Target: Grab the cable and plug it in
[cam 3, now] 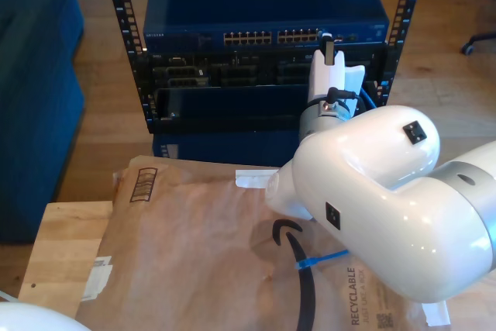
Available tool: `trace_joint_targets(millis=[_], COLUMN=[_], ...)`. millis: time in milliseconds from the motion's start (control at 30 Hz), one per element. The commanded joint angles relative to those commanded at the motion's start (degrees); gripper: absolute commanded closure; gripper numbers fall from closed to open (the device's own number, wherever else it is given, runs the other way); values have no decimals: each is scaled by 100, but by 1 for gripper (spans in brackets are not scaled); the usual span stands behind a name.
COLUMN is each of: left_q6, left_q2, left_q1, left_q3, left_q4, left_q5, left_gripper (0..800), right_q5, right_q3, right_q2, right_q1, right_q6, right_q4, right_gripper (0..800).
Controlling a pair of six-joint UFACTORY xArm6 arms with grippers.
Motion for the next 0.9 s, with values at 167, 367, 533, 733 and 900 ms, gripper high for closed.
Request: trace_joint_targets(millis=[167,367,533,733,900], left_q6=[0,0,0,0,0], left_q2=[0,0,0,0,0], left_q1=[0,0,0,0,0], left_q3=[0,0,0,0,0], left_q4=[9,0,9,9,9], left_q5=[0,0,0,0,0], left_gripper=[1,0,0,0,0], right_q5=[-9,-9,-9,-9,0], right_q3=[26,18,18,-88,-193], right_q2=[-9,-18,9,97,158], right_q1=[0,0,0,0,0], right_q6=[0,0,0,0,0], right_q4=[0,0,0,0,0], right_gripper=[800,800,800,800,800])
